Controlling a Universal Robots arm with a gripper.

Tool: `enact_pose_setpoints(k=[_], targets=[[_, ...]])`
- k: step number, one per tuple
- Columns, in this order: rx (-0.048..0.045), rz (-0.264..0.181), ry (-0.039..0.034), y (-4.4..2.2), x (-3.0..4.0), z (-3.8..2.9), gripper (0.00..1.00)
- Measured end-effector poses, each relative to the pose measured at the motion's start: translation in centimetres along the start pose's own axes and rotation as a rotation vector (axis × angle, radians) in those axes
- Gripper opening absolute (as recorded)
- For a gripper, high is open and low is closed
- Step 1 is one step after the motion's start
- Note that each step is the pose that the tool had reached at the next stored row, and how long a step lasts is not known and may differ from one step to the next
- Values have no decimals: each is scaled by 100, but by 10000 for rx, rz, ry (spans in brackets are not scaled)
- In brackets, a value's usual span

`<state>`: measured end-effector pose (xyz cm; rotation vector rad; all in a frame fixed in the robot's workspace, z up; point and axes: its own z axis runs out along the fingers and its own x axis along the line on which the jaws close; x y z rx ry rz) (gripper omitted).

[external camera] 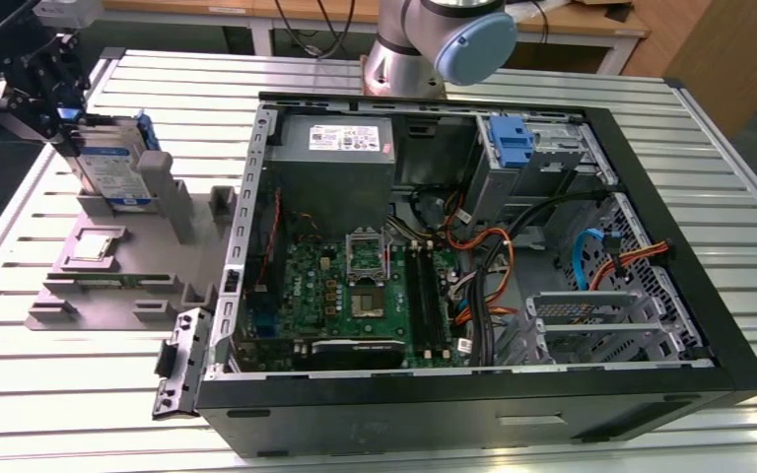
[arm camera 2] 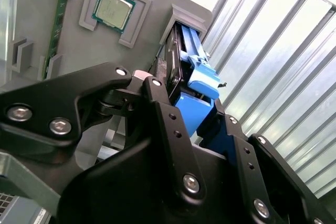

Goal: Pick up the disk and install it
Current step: 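Pick up the disk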

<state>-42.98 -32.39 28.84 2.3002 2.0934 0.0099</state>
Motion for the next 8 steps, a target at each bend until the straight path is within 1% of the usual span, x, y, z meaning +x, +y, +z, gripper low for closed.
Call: enact_pose_setpoints(k=[7, 8], targets=[[0, 0, 0, 0, 1, 0, 47], [0, 0, 0, 0, 1, 0, 45]])
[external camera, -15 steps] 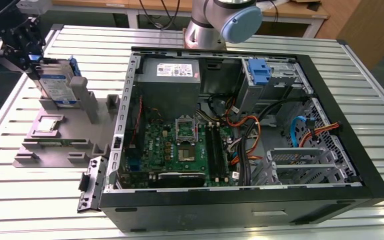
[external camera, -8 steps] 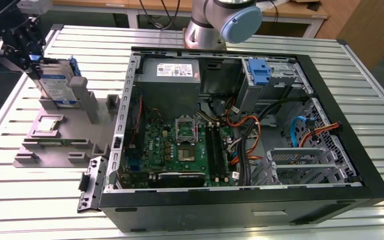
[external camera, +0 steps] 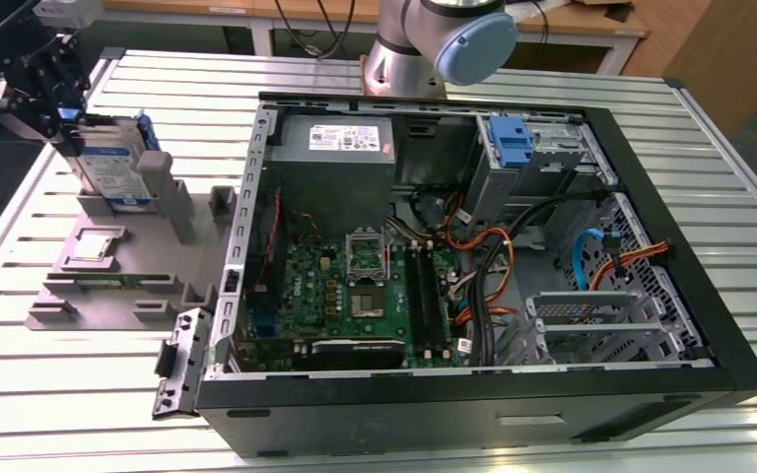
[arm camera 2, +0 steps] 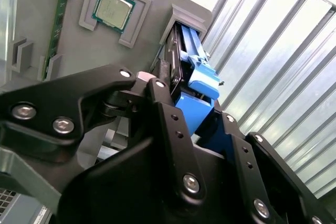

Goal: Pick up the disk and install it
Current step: 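Pick up the disk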

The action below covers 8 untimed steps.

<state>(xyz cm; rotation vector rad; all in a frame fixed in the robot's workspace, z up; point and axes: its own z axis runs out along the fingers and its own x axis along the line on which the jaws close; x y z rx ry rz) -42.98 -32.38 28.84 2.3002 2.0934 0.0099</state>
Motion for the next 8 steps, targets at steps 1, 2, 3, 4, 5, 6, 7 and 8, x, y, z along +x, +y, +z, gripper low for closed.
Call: enact_pose_setpoints(k=[1, 2, 3, 4, 5, 6, 7, 8], targets=[[0, 0, 0, 0, 0, 0, 45], [0, 0, 0, 0, 0, 0, 38], [0, 0, 0, 0, 0, 0, 38], [0, 1, 0, 0, 1, 0, 38], [0, 0, 1, 0, 1, 0, 38], [0, 0, 1, 0, 1, 0, 38], [0, 1, 1, 0, 1, 0, 38], [-1, 1, 1, 0, 1, 0, 37]])
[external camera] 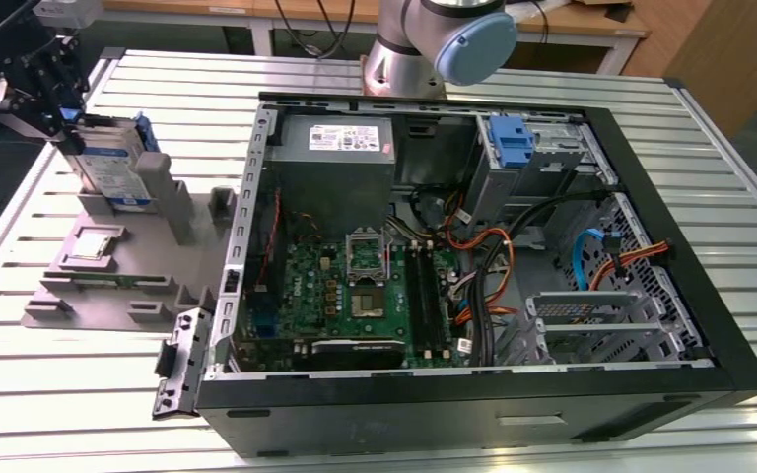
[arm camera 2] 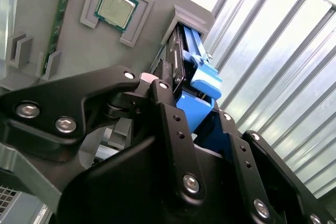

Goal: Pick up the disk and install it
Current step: 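Pick up the disk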

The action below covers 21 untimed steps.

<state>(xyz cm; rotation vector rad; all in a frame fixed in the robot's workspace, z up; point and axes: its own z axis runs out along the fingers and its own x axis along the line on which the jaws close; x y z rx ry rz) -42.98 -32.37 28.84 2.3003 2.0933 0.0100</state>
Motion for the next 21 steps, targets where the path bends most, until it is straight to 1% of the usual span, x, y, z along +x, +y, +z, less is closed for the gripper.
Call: enact_pose_setpoints(k=[13, 14, 17, 21], targets=[[0, -4, 0, 0, 1, 0, 37], [0, -29, 0, 0, 1, 0, 37], [-5, -344, 8, 0, 2, 0, 37], [-6, -409, 11, 0, 0, 0, 37]])
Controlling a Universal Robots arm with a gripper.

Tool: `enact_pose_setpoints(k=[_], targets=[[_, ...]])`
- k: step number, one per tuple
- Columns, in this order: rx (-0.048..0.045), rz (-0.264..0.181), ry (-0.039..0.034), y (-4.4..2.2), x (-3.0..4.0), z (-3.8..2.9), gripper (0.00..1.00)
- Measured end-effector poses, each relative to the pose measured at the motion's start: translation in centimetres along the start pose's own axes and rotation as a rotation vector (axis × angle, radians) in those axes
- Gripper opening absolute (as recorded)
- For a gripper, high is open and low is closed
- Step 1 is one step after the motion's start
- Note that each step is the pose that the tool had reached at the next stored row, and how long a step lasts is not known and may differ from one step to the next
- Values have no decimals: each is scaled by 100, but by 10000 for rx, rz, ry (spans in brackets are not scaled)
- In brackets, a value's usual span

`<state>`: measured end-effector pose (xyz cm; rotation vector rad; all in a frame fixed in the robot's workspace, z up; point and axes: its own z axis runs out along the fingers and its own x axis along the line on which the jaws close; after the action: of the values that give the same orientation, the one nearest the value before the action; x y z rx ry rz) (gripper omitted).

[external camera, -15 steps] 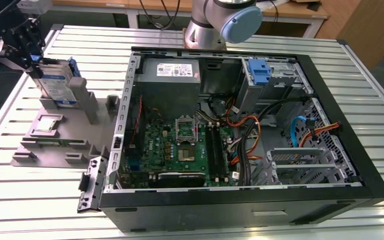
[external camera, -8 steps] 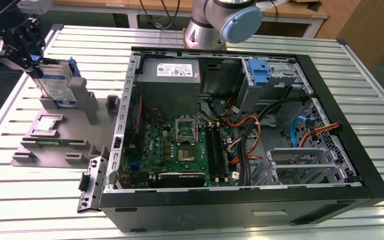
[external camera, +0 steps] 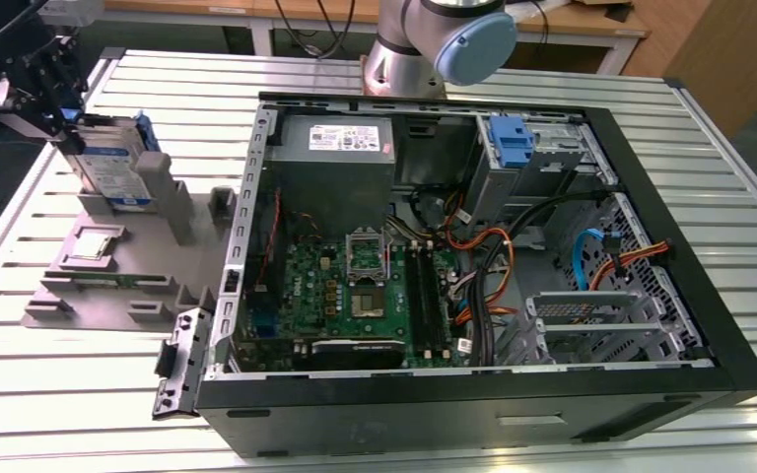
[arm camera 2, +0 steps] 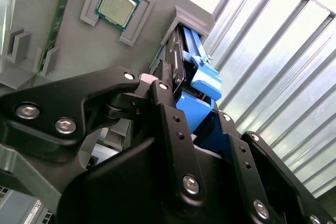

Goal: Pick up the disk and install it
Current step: 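Pick up the disk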

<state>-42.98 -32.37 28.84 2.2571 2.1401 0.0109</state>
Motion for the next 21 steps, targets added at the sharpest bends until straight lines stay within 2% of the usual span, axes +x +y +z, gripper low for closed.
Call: enact_pose_setpoints(k=[4, 21], targets=[[-4, -264, 7, 0, -5, 0, 37], [-3, -107, 5, 0, -5, -4, 37]])
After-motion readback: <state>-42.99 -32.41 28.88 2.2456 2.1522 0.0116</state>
